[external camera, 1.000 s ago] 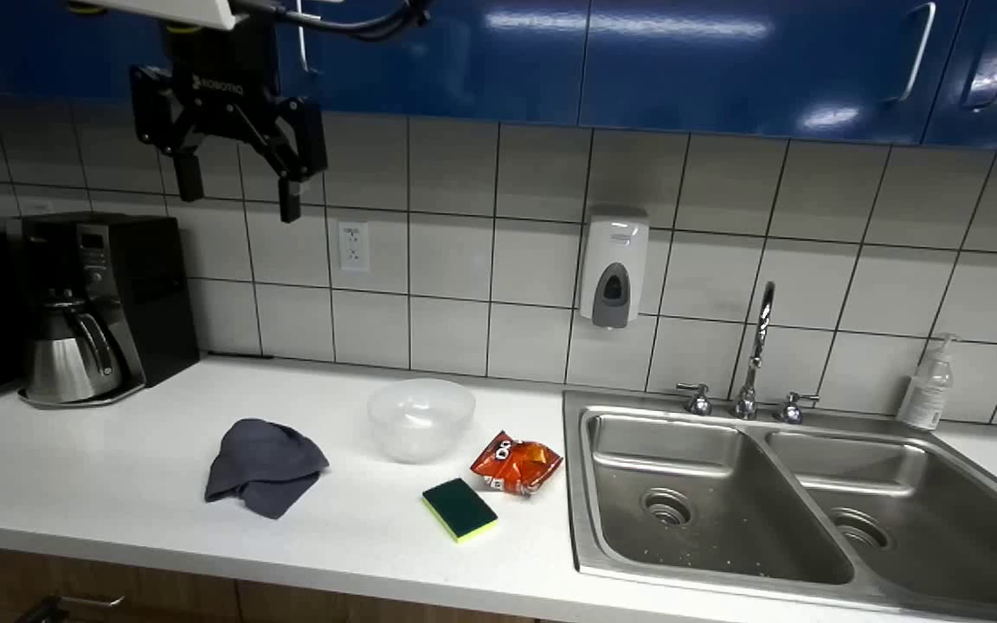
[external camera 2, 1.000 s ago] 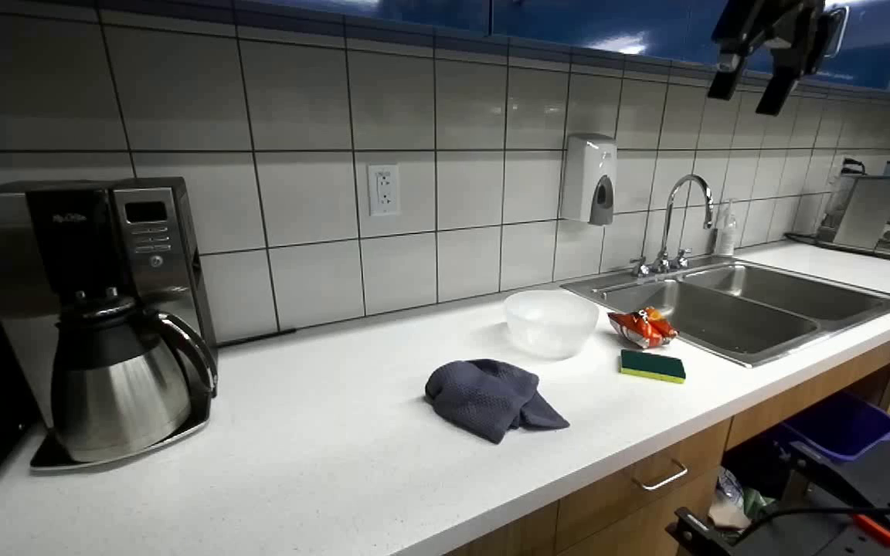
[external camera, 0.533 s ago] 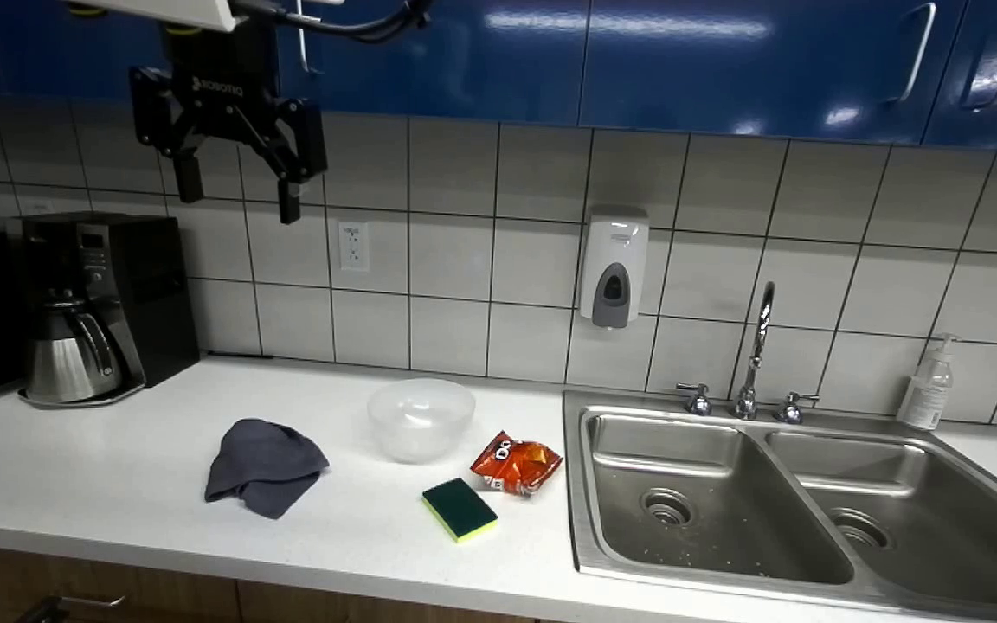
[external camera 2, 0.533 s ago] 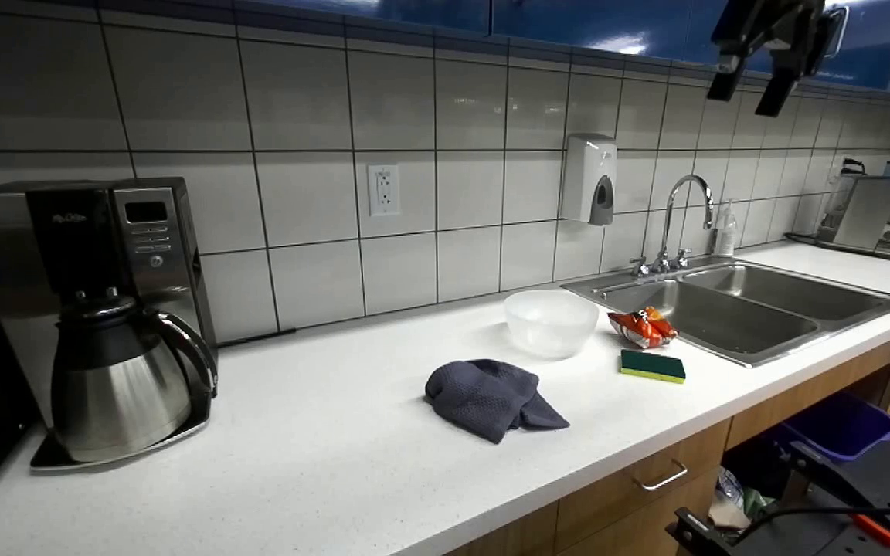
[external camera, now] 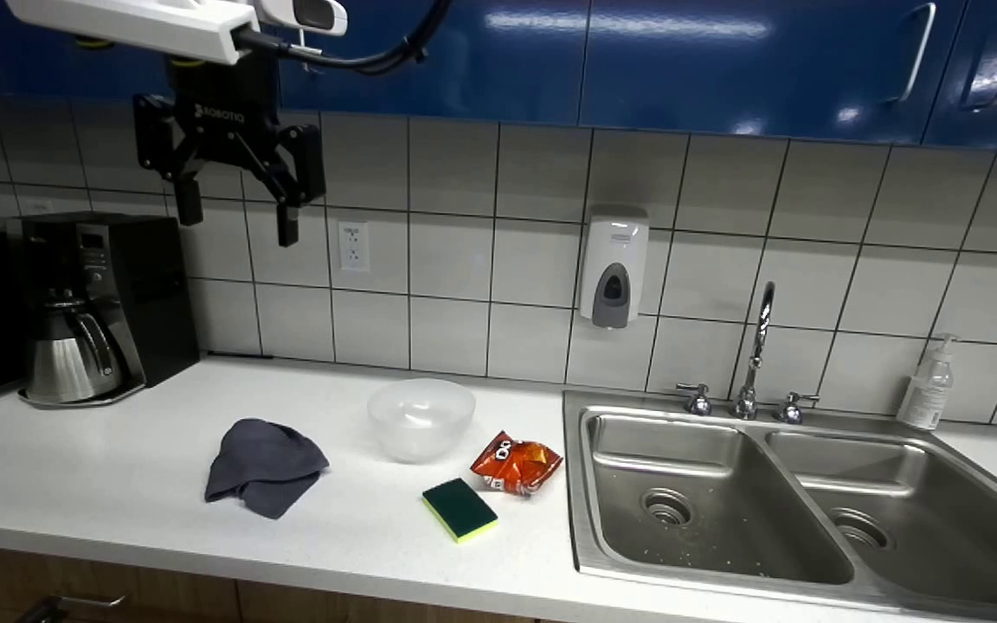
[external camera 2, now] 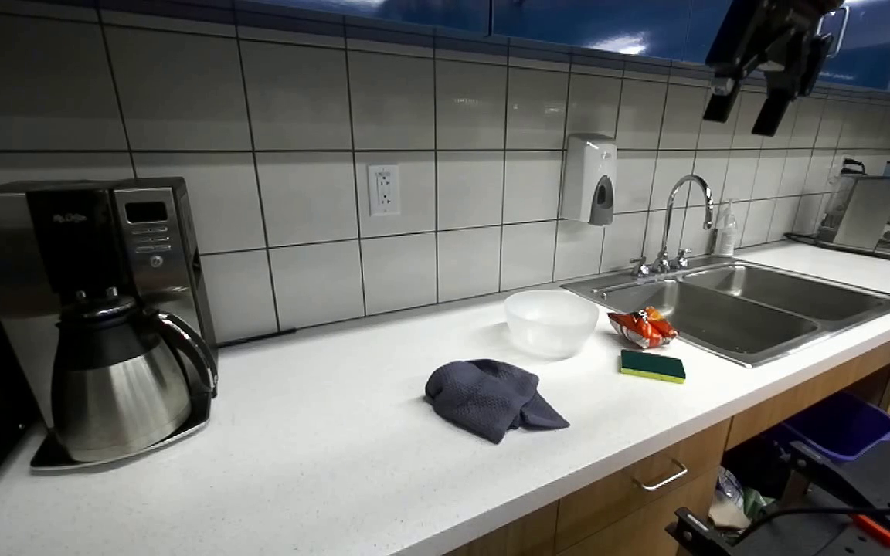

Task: Put the orange packet in the bowl.

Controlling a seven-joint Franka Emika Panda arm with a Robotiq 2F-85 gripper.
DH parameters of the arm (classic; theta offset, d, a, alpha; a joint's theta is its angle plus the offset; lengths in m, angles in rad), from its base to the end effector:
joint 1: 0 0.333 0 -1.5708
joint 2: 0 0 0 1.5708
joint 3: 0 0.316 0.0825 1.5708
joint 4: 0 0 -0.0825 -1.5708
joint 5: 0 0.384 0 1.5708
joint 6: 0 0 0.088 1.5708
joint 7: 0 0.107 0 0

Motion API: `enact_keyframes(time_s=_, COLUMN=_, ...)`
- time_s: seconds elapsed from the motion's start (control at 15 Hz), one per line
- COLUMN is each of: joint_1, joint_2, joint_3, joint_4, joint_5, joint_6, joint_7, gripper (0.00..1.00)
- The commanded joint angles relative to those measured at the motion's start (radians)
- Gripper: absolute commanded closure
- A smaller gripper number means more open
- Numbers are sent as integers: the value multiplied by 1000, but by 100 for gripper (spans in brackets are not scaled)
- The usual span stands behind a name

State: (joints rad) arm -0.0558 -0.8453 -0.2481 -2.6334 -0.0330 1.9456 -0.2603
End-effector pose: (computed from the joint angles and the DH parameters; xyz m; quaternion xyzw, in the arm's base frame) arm 0.3022 -0.1030 0.5021 -0.9944 -0.0173 -0.0873 0.0571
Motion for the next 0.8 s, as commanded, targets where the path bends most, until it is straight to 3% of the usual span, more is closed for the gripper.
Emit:
enact_keyframes(time_s=0.0, joint_1=-39, joint_2=51, joint_3=3, joint_4=-11, joint_5=-12, joint_6=50, joint_7=15, gripper=0)
enact_keyframes(time_s=0.73, joint_1=-171, joint_2=343, joint_3=17, joint_4=4, joint_5=6, joint_6=279, joint_7=262, gripper=0)
